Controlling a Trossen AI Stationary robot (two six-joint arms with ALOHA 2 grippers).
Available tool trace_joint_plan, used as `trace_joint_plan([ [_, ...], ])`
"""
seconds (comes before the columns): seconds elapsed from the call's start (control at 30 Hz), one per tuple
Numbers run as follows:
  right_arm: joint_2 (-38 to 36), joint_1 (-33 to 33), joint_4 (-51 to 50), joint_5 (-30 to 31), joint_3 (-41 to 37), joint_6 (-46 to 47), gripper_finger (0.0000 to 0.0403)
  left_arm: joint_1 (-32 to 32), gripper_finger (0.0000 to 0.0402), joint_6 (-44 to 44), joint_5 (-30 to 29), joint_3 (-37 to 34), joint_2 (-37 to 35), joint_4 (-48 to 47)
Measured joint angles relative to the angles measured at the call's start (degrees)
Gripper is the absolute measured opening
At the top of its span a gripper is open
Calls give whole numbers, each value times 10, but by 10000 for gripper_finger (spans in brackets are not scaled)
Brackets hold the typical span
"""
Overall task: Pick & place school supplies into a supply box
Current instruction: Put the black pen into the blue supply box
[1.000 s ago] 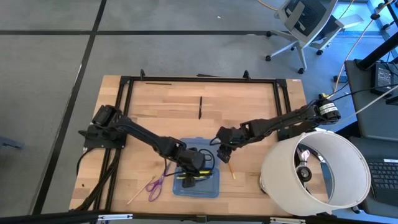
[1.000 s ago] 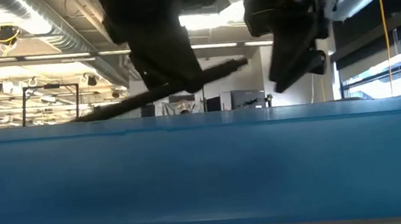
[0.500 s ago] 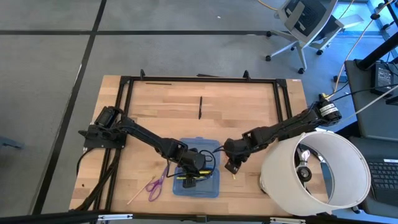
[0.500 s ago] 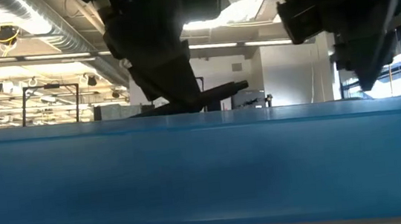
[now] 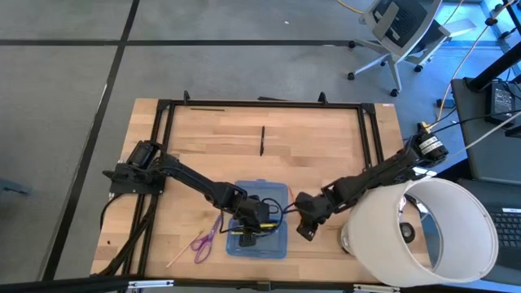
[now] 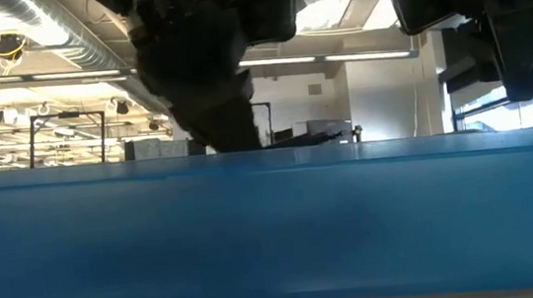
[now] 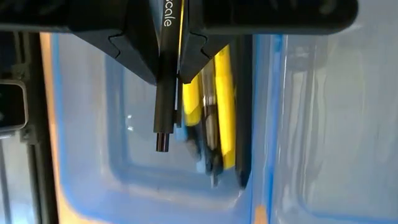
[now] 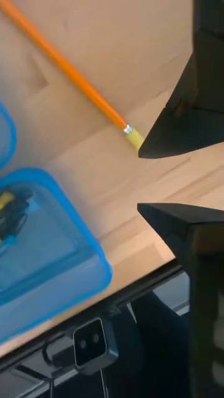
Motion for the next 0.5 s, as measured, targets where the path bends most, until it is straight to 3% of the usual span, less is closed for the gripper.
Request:
trace_joint_plan([
  [0.5, 0, 0, -22, 41, 0, -2, 129, 0, 70, 7, -9, 1, 7, 9],
])
